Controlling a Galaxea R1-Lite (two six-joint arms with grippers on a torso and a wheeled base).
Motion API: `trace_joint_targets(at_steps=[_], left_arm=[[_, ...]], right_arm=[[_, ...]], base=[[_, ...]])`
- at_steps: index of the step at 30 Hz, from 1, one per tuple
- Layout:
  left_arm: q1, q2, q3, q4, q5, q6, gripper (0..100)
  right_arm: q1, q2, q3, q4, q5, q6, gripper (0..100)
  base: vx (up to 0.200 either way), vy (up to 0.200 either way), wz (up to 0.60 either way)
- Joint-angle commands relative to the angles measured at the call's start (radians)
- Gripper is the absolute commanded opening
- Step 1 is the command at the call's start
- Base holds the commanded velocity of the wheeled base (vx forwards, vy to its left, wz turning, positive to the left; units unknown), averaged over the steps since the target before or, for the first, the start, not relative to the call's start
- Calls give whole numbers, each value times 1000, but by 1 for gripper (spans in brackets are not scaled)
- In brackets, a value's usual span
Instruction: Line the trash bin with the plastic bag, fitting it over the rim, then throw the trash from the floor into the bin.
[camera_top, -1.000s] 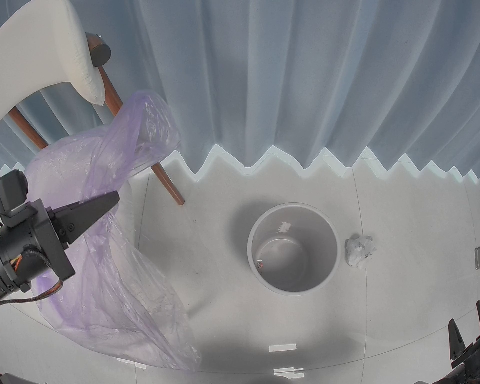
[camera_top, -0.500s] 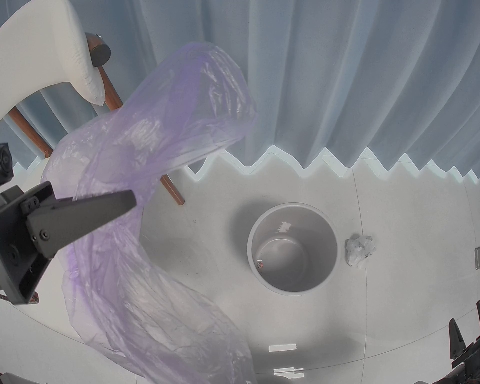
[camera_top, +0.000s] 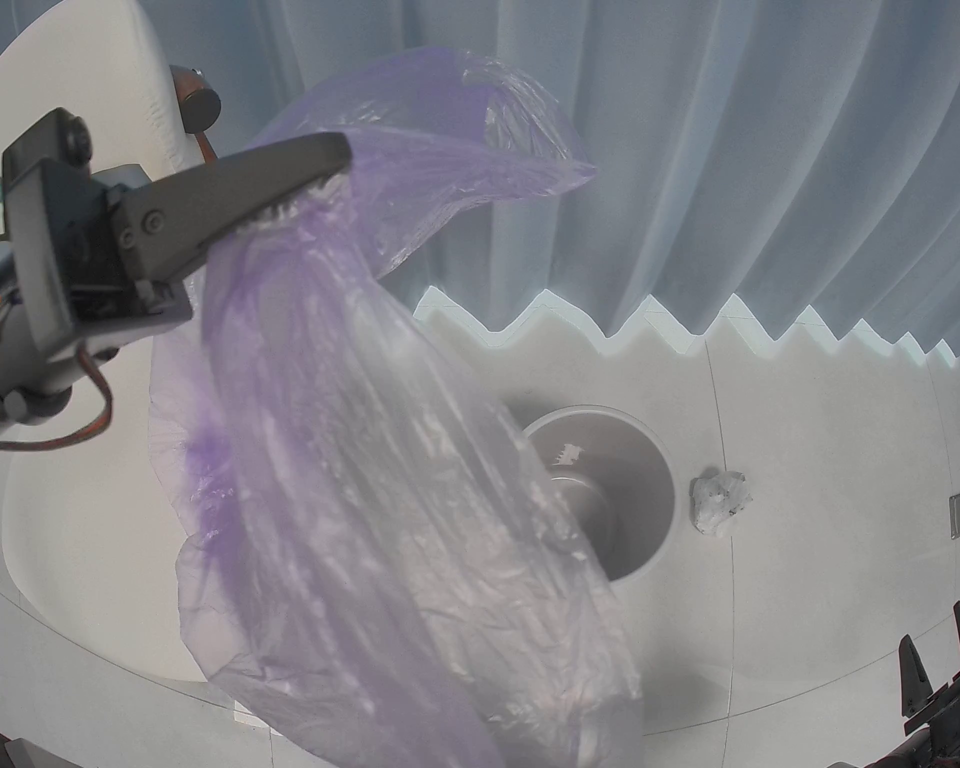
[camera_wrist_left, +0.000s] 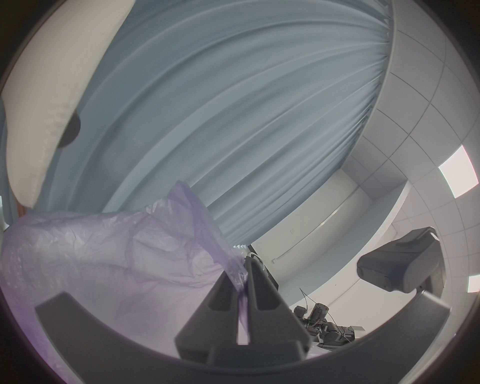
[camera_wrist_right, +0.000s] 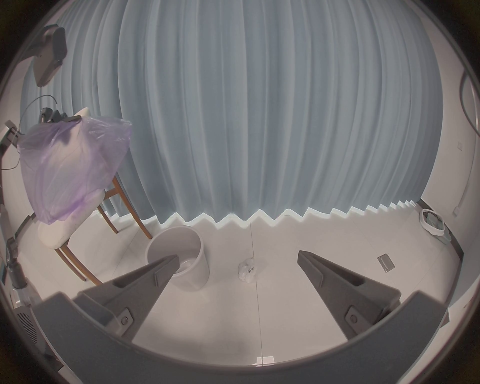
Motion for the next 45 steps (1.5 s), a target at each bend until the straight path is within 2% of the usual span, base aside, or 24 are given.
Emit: trace_joint_targets(at_steps=[1, 4, 13, 21, 29, 37, 40, 45], left_arm=[[12, 82, -21, -2, 2, -9, 0], [15, 123, -62, -9, 3, -40, 0], [17, 169, -80, -91, 29, -43, 0], [28, 203, -128, -91, 26, -46, 0], [100, 318, -300, -91, 20, -52, 0], [107, 367, -286, -94, 20, -61, 0], [86, 390, -286, -94, 20, -77, 0], [-3, 395, -304, -103, 20, -158, 0]], right_arm=[[0, -18, 18, -1, 0, 0, 100], [0, -18, 18, -1, 0, 0, 100], [0, -18, 18, -1, 0, 0, 100], [0, -18, 18, -1, 0, 0, 100], [0, -18, 18, -1, 0, 0, 100], [0, -18, 18, -1, 0, 0, 100], [0, -18, 18, -1, 0, 0, 100], [0, -18, 18, -1, 0, 0, 100]], base=[[0, 0, 0], [0, 0, 0], [0, 0, 0], [0, -200, 0], [0, -200, 0], [0, -50, 0], [0, 0, 0], [0, 0, 0]])
